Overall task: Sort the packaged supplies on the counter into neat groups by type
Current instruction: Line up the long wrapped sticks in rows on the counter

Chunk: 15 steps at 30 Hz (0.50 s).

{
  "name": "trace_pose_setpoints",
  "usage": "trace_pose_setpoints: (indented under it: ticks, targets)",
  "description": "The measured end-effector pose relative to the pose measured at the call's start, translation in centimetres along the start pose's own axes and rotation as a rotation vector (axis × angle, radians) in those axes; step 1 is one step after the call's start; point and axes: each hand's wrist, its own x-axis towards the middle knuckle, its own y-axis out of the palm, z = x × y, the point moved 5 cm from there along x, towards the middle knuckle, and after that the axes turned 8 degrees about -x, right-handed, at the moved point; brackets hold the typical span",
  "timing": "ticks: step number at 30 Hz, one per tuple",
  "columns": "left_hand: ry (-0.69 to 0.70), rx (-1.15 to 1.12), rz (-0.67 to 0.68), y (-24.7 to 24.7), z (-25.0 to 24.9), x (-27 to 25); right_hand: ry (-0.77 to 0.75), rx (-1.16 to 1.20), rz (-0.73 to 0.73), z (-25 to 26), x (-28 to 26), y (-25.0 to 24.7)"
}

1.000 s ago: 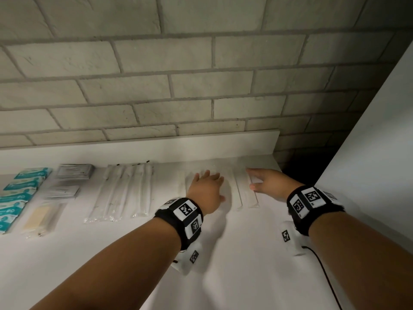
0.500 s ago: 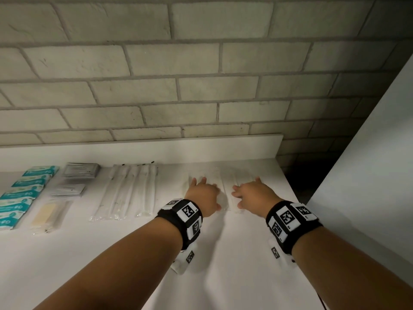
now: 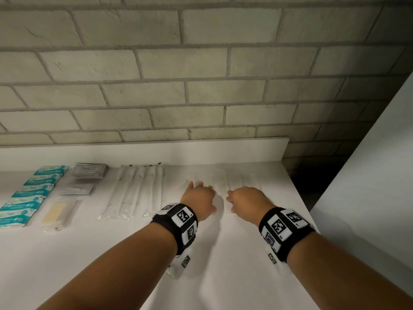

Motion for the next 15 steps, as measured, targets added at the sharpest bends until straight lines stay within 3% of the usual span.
trace_pose_setpoints:
  ticks: [7,15]
  targets:
    - [-0.055,-0.045,-0.096,-1.1,2.0,-1.3,0.02,0.045,-0.027,1.0,0.3,-1.0]
    - [-0.117,-0.04,-0.006,-0.1,4.2,-2.5,-0.015,-0.013,0.01,5.3,1.7,-1.1]
